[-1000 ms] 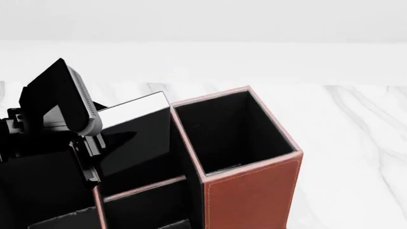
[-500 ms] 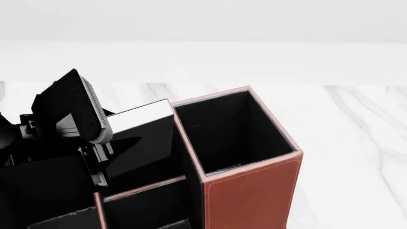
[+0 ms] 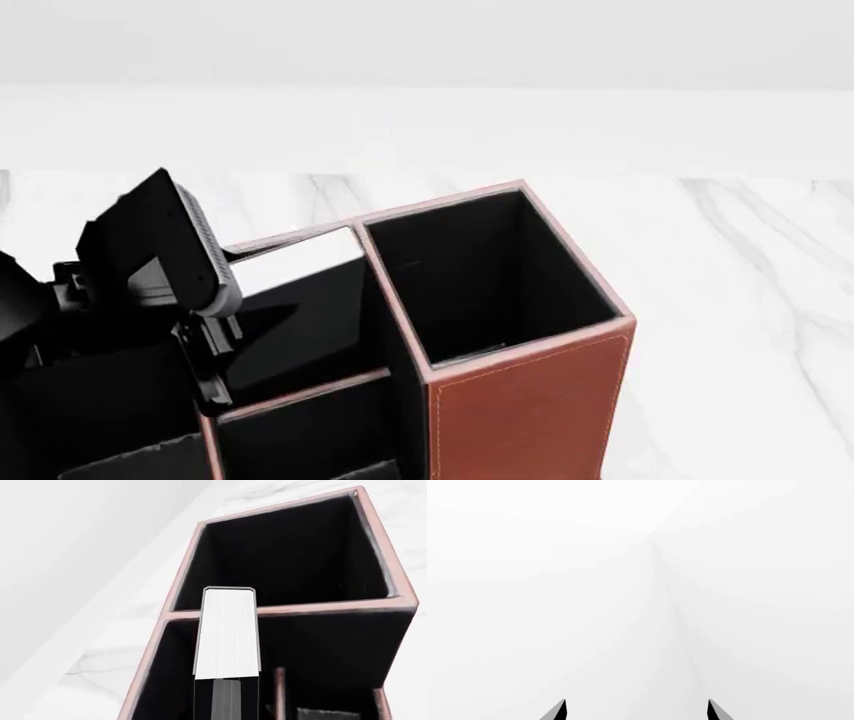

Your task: Pick up the book and place it in the front compartment of the caddy.

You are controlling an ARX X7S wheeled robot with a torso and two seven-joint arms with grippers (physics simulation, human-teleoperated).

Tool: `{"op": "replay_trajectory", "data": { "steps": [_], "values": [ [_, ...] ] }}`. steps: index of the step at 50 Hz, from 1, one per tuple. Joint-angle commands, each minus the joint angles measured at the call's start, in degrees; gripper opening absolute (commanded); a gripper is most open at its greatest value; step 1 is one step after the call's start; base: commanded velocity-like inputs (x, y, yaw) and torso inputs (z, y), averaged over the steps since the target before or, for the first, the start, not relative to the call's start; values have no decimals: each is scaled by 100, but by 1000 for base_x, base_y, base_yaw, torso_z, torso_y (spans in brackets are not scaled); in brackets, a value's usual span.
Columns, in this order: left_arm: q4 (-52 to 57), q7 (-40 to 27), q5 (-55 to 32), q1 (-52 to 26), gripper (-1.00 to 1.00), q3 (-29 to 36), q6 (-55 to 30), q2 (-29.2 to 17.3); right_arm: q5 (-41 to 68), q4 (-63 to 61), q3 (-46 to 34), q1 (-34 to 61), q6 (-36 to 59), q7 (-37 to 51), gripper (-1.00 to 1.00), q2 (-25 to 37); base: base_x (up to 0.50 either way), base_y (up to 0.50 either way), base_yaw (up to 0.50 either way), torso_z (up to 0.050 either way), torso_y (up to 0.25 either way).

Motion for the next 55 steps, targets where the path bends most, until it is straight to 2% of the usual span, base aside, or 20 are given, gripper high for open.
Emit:
{"op": "replay_trajectory", "data": {
  "steps": [1, 4, 5, 23, 31, 38, 43, 55],
  "values": [
    [-49, -95, -58, -30, -100, -148, 80, 36, 1, 10, -19, -15, -21, 23, 100, 25, 0, 0, 0, 0, 10],
    [-118, -83, -33, -75, -100, -159, 117, 83, -1, 13, -32, -5, -16, 36, 100, 41, 0, 0, 0, 0, 0],
    [-143, -35, -99, -98, 100, -194, 95, 99, -2, 15, -40, -1, -13, 40, 100, 46, 0, 0, 0, 0, 0],
    [-89, 116, -240, -245, 100, -305, 124, 163, 56, 21, -73, -4, -9, 98, 100, 100, 0, 0, 0, 0, 0],
    [330, 92, -528, -258, 100, -536, 135, 29, 73, 19, -65, -26, -25, 112, 100, 116, 0, 0, 0, 0, 0],
    [871, -115, -1073, -269, 100, -991, 89, -160, 64, 37, -87, -26, -38, 120, 100, 130, 0, 0, 0, 0, 0],
    [1054, -296, -1274, -117, 100, -1294, 350, -228, 54, 42, -119, -24, -46, 116, 100, 143, 0, 0, 0, 0, 0],
    [2228, -1137, -1910, 186, 100, -2056, 714, -559, 18, 18, -159, -40, -73, 112, 100, 173, 0, 0, 0, 0, 0]
  ]
}}
